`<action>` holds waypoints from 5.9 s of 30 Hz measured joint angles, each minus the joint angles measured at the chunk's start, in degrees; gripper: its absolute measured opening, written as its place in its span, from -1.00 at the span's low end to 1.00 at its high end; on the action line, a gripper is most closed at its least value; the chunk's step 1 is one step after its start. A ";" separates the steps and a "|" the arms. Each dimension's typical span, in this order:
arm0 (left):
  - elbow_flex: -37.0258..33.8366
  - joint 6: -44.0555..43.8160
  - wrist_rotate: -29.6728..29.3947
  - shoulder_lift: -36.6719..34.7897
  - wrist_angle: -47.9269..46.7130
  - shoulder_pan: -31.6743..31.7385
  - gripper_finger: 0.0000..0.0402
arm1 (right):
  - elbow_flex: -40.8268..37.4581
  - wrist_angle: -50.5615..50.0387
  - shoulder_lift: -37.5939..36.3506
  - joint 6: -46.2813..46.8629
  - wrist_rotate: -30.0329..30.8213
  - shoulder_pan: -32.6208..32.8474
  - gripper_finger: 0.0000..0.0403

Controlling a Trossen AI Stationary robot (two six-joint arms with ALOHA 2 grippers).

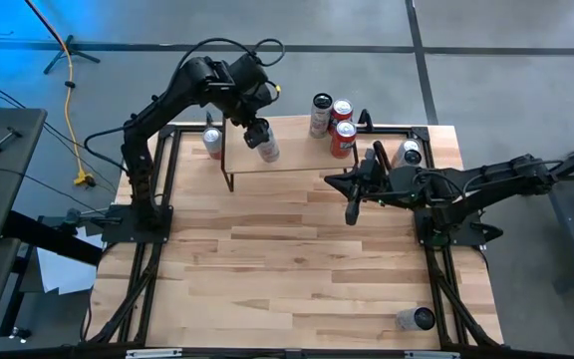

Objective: Place canned beverage on shelf
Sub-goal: Put the black orange soda can on the shelf

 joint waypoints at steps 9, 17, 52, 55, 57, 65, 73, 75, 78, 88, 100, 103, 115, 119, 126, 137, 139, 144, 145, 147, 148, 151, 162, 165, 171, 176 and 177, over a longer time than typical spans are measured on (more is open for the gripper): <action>-4.98 -2.56 1.49 0.23 0.87 1.07 0.03 | 0.00 0.02 0.00 0.00 0.01 0.00 -1.00; -5.31 -2.48 1.00 0.17 2.05 0.72 0.03 | 0.00 0.02 -0.02 0.00 0.00 0.00 -1.00; -5.62 -0.96 1.18 0.52 2.97 0.57 0.60 | 0.00 0.02 -0.02 0.05 0.02 0.00 -1.00; -5.58 -0.57 1.19 0.50 2.98 0.57 0.66 | 0.00 0.02 -0.02 0.04 0.02 0.00 -1.00; -5.38 0.11 1.22 0.50 2.90 0.57 0.70 | 0.00 0.02 -0.02 0.04 0.02 0.00 -1.00; -1.27 1.10 1.24 0.39 2.86 0.57 0.84 | 0.00 0.02 -0.02 0.02 0.02 0.01 -1.00; -0.18 -0.64 1.74 -3.85 5.82 0.42 0.88 | 0.00 0.02 -0.02 0.00 0.02 0.00 -1.00; -0.18 -0.71 1.70 -5.53 6.25 -0.50 0.88 | 0.00 0.02 -0.02 -0.09 0.02 0.00 -1.00; -1.09 1.43 1.77 -9.37 9.85 -2.73 0.88 | 0.00 0.02 -0.02 -0.42 0.04 0.00 -1.00; -34.05 5.23 1.06 -32.99 41.58 -11.72 0.88 | 0.00 -0.04 -0.04 -0.42 0.04 0.00 -1.00; -85.40 -6.35 -7.43 -61.14 82.86 -12.02 0.88 | 0.00 -0.04 -0.04 1.18 0.04 0.00 -1.00; -86.91 -3.81 -7.32 -63.94 82.34 -12.00 0.88 | 0.00 -0.04 -0.04 1.07 0.13 0.00 -1.00; -88.49 1.06 -1.46 -62.91 81.27 -6.98 0.58 | 0.00 -0.25 -0.02 1.51 2.79 0.00 -1.00; -93.54 1.52 0.00 -62.56 85.99 -2.15 -0.03 | 0.00 -1.18 -0.02 2.90 2.79 0.00 -1.00; -105.36 -6.97 14.56 -60.26 104.71 6.23 -0.92 | 0.00 -2.79 0.37 4.61 3.05 0.00 -1.00; -107.32 -8.51 14.66 -50.04 112.85 6.08 -1.00 | 0.00 -2.77 2.84 4.98 5.31 0.00 -1.00; -107.07 -8.50 14.46 -48.42 113.51 6.10 -1.00 | 0.00 -2.83 3.17 5.50 5.24 0.00 -1.00; -104.96 -6.90 14.20 -45.77 113.55 6.10 -1.00 | 0.00 -2.82 3.41 5.57 5.15 0.00 -1.00; -104.65 -6.50 14.14 -45.52 113.52 6.10 -1.00 | 0.00 -2.80 3.41 5.57 5.13 0.00 -1.00; -104.15 -5.79 13.61 -45.08 113.49 6.09 -1.00 | 0.00 -2.82 3.41 5.55 5.11 0.00 -1.00; -104.07 -5.33 13.37 -45.05 113.51 6.10 -1.00 | 0.00 -2.80 3.39 5.56 5.13 0.00 -1.00; -103.98 -4.20 12.91 -45.05 113.55 6.10 -1.00 | 0.00 -2.82 3.39 5.56 5.13 0.00 -1.00; -103.82 -2.90 12.11 -40.63 117.81 5.87 -1.00 | 0.00 -2.82 3.39 4.46 5.37 -1.22 -1.00; -102.02 -3.88 11.79 -38.39 118.43 5.87 -1.00 | 0.00 -2.80 3.37 4.48 5.04 -1.91 -1.00; -96.65 -3.85 12.25 -33.33 118.60 5.86 -1.00 | 0.00 -2.80 3.37 4.48 4.85 -2.27 -1.00; -92.88 -3.92 15.96 -28.63 118.24 5.25 -1.00 | 0.00 -2.80 3.37 4.48 4.80 -2.27 -1.00; -92.42 -3.93 16.00 -27.87 118.14 5.03 -1.00 | 0.00 -2.80 3.37 4.48 4.77 -2.27 -1.00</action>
